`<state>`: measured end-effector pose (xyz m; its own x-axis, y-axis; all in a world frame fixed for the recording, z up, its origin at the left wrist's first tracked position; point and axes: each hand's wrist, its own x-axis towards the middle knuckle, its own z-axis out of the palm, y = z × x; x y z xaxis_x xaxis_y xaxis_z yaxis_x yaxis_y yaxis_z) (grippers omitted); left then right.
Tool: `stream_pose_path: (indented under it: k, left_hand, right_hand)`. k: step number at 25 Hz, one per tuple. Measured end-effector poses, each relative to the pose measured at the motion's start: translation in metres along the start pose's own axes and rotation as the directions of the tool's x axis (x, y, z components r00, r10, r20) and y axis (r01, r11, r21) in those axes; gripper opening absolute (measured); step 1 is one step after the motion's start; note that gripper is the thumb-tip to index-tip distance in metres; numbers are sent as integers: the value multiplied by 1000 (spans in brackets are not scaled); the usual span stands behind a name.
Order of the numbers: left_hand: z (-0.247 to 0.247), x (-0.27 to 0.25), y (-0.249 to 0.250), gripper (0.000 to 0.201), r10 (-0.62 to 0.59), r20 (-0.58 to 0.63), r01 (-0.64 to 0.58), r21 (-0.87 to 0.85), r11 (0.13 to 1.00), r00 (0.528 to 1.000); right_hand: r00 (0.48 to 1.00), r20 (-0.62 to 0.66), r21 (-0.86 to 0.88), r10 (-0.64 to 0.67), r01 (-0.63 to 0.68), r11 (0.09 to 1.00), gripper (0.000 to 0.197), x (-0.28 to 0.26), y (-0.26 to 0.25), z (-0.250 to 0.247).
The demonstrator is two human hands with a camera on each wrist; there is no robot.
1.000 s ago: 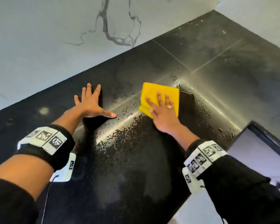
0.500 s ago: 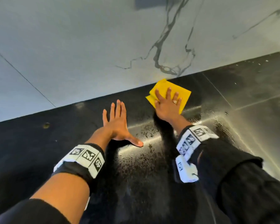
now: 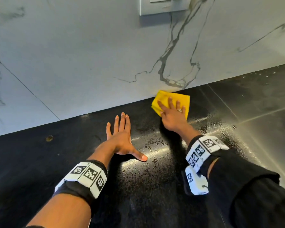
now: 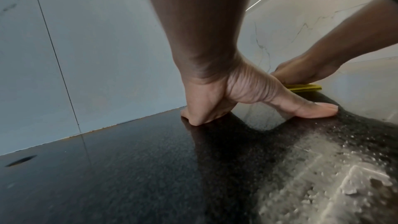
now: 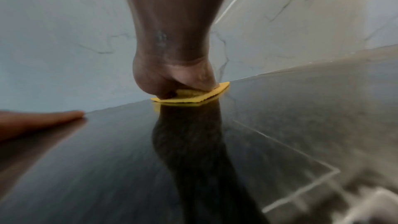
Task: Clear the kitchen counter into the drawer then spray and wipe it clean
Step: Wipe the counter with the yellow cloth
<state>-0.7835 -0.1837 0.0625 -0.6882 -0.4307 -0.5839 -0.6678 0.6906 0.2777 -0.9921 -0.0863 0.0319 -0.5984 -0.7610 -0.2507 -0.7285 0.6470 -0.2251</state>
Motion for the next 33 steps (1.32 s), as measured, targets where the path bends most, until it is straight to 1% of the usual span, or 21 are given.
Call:
stream_pose_path:
  k: [2,4,5,6,8,9,10,11,12,14,15,16,18,19,20,22,24,26,29,30,33]
  left_hand:
    - [1,-2,0,174,3,-13,-3,-2,1000,1000]
    - [2,-2,-1,173,6,-25,-6,0,1000,1000]
    - [2,-3,-1,173,6,-34,-7,-2,1000,999]
    - [2,-3,-1,173,7,-40,-7,-4,1000,999]
    - [2,-5,1,174,10,-35,-11,-12,1000,999]
    - [2,-5,1,173,11,-31,-12,-15,1000,999]
    - [1,-5,2,173,12,-29,-13,-14,1000,1000]
    - [1,-5,2,172,11,-27,-11,-13,1000,1000]
    - [1,-4,1,172,8,-25,-8,-13,1000,1000]
    - [2,-3,1,173,8,-29,-8,-13,1000,1000]
    - [2,-3,0,173,11,-32,-11,-13,1000,999]
    - [1,-3,0,173,14,-28,-14,-13,1000,1000]
    - [1,-2,0,173,17,-17,-18,-23,1000,1000]
    - [1,-2,0,173,17,-16,-17,-23,1000,1000]
    - [1,-1,1,173,14,-16,-14,-19,1000,1000]
    - [1,2,1,174,0,-9,0,-13,1000,1000]
    - [2,3,-1,175,-9,-9,9,-13,1000,1000]
    - [2,4,-1,175,-7,-5,7,-17,1000,1000]
    - [3,5,-2,175,-6,-8,5,-15,1000,1000]
    - [3,6,-3,175,-6,-11,6,-12,1000,1000]
    - [5,8,-3,174,-3,-18,3,0,1000,1000]
  right_hand:
    - [972,54,-40,-229,232,972,54,-38,-21,15]
    - [876,101,-31,-471,476,879,51,-81,-12,25]
    - [853,101,-13,-513,516,856,50,-87,6,24]
    - [872,91,10,-480,481,877,50,-84,26,21]
    - [985,14,45,-169,168,985,51,-69,56,7]
    - [1000,-26,68,6,-4,998,52,-64,60,2]
    - [996,-32,76,85,-83,994,52,-64,54,2]
    - [999,-21,42,43,-42,998,52,-72,41,7]
    - [997,14,15,-78,78,997,52,-87,27,15]
    - [935,79,30,-345,343,939,50,-123,23,29]
    - [907,71,51,-415,412,910,50,-129,37,28]
    - [916,58,77,-397,393,916,49,-125,51,22]
    - [991,3,81,-131,131,988,50,-109,66,9]
    - [1000,-5,79,-17,17,997,51,-105,61,9]
    - [1000,11,60,-11,10,998,52,-104,46,12]
    - [972,71,39,-222,220,975,52,-115,8,22]
    - [921,100,17,-377,378,926,51,-106,4,21]
    - [944,93,-14,-318,320,947,51,-62,11,8]
    - [999,47,42,-27,25,999,52,-3,-10,-1]
    - [999,43,48,-12,10,999,52,5,-25,4]
    - [959,92,-10,-268,270,963,51,-9,-46,16]
